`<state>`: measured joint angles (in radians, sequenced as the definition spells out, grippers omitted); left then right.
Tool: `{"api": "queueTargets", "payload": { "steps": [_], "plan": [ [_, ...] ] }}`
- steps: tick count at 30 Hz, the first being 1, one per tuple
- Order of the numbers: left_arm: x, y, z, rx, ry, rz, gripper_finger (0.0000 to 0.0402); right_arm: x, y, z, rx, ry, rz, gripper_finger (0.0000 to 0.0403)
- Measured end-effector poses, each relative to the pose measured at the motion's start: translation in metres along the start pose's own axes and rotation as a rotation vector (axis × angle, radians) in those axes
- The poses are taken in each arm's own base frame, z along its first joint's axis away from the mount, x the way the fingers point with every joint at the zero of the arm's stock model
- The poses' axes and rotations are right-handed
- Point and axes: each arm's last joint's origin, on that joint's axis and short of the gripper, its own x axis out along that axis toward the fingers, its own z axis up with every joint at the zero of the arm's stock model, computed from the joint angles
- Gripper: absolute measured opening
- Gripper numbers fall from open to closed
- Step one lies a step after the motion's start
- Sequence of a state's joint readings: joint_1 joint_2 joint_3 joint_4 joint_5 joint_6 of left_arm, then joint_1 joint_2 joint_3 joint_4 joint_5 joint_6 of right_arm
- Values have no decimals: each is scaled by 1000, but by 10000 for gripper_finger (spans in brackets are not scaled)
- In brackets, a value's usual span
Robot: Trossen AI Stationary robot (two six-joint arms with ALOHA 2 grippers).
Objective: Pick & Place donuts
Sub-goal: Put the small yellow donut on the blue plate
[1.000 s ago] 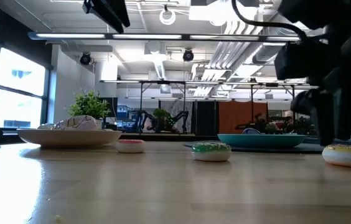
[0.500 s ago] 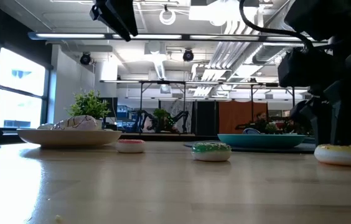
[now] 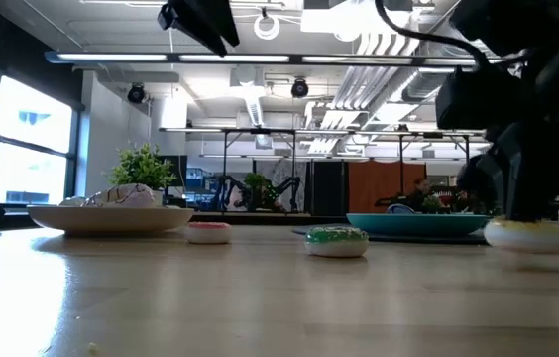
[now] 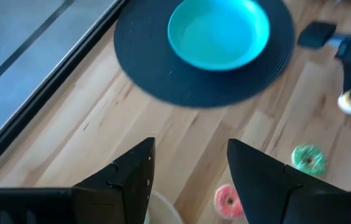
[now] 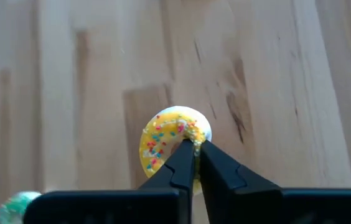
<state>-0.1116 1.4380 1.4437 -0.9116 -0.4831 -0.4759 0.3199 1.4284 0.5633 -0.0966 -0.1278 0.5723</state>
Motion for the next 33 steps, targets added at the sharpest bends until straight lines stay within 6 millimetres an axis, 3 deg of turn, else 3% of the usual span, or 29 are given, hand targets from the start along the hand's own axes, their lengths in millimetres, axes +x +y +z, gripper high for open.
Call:
{"api": "queueTargets", "payload": {
  "steps": [9, 13, 17, 21, 26, 33],
  "plan": [
    [-3, -9, 22, 15, -221, -70, 197, -20, 25, 40, -44, -54, 4, 5],
    [-5, -12, 29, 35, -286, -115, 197, -38, 34, 58, -87, -51, -142, 5],
    [-6, -13, 32, 40, -312, -130, 197, -59, 30, 71, -119, -40, -381, 4],
    [-7, -14, 34, 29, -332, -137, 197, -76, 10, 83, -108, -43, -613, 3],
    [-8, -15, 37, 13, -360, -149, 197, -92, -36, 95, 15, -23, -792, 3],
    [-8, -15, 36, 17, -353, -147, 197, -102, -97, 98, 170, 4, -739, 2]
  ]
}}
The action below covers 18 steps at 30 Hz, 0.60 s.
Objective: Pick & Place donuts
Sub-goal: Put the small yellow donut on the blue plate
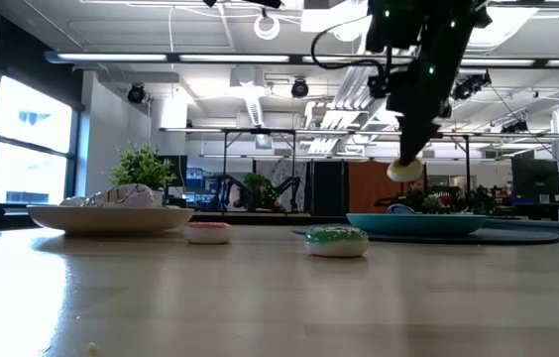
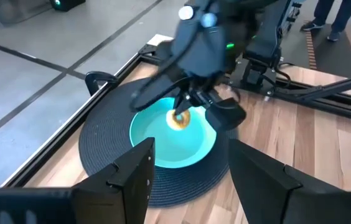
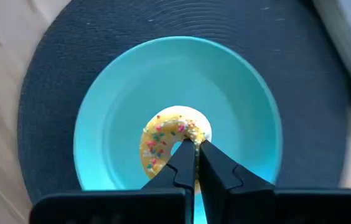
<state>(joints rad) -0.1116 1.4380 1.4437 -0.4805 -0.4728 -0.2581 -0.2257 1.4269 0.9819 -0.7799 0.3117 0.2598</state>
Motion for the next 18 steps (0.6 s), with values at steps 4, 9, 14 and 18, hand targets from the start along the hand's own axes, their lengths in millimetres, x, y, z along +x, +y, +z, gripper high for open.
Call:
{"api": "queueTargets", "payload": {
  "steps": [4, 9, 14, 18],
  "plan": [
    [0, 0, 0, -1, -2, 6, 197, 31, -20, -8, 54, -20, 84, 2],
    [0, 0, 1, -3, -7, 5, 197, 59, -39, -16, 178, -150, 81, 5],
    [0, 0, 1, -3, -7, 5, 197, 72, -52, -22, 274, -216, 69, 15],
    [0, 0, 1, -3, -7, 5, 197, 76, -56, -27, 262, -214, 39, 31]
  ]
}}
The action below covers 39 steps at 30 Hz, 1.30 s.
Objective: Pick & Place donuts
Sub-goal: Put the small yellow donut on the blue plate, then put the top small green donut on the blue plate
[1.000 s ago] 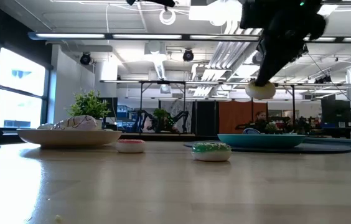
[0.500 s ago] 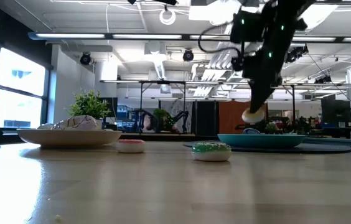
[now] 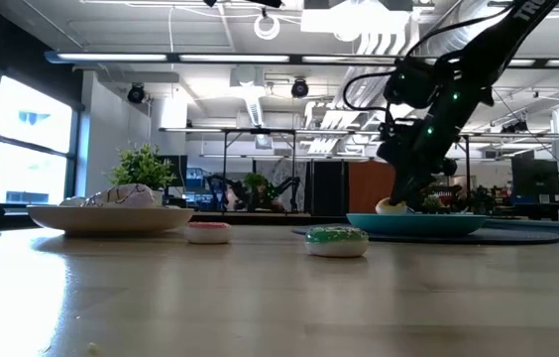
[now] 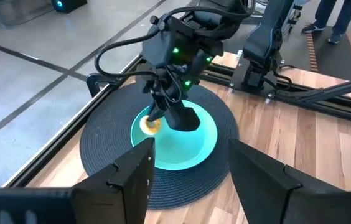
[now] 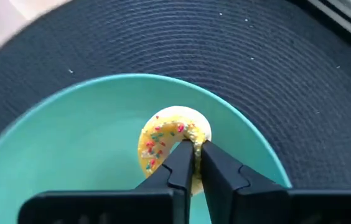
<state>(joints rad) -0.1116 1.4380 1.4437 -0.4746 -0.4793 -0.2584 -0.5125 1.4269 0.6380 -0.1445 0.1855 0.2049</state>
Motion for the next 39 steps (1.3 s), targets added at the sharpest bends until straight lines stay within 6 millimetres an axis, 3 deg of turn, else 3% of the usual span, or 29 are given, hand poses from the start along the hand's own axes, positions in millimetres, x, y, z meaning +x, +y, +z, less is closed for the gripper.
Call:
{"api": "queueTargets", "payload": {
  "steps": [17, 39],
  "plan": [
    [0, 0, 1, -3, -5, -1, 197, 1, 0, -1, -50, -11, -13, 150],
    [0, 0, 1, -3, -5, -2, 197, 0, 4, 2, 35, -20, 101, 157]
  ]
}}
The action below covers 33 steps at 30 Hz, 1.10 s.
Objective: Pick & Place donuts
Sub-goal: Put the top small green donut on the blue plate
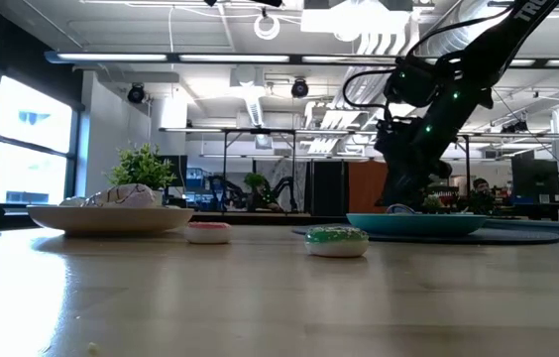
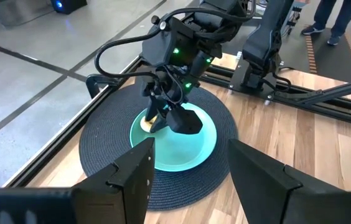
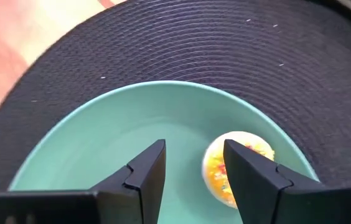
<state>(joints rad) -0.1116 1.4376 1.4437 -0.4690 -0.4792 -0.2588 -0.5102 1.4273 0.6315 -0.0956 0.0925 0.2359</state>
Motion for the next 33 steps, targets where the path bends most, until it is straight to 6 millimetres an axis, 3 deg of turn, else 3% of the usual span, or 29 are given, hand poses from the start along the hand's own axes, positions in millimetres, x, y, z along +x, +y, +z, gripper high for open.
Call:
{"api": "queueTargets", "payload": {
  "steps": [33],
  "plan": [
    [0, 0, 0, 0, 0, 0, 197, 0, 2, 5, 7, -43, 36, 150]
  ]
}}
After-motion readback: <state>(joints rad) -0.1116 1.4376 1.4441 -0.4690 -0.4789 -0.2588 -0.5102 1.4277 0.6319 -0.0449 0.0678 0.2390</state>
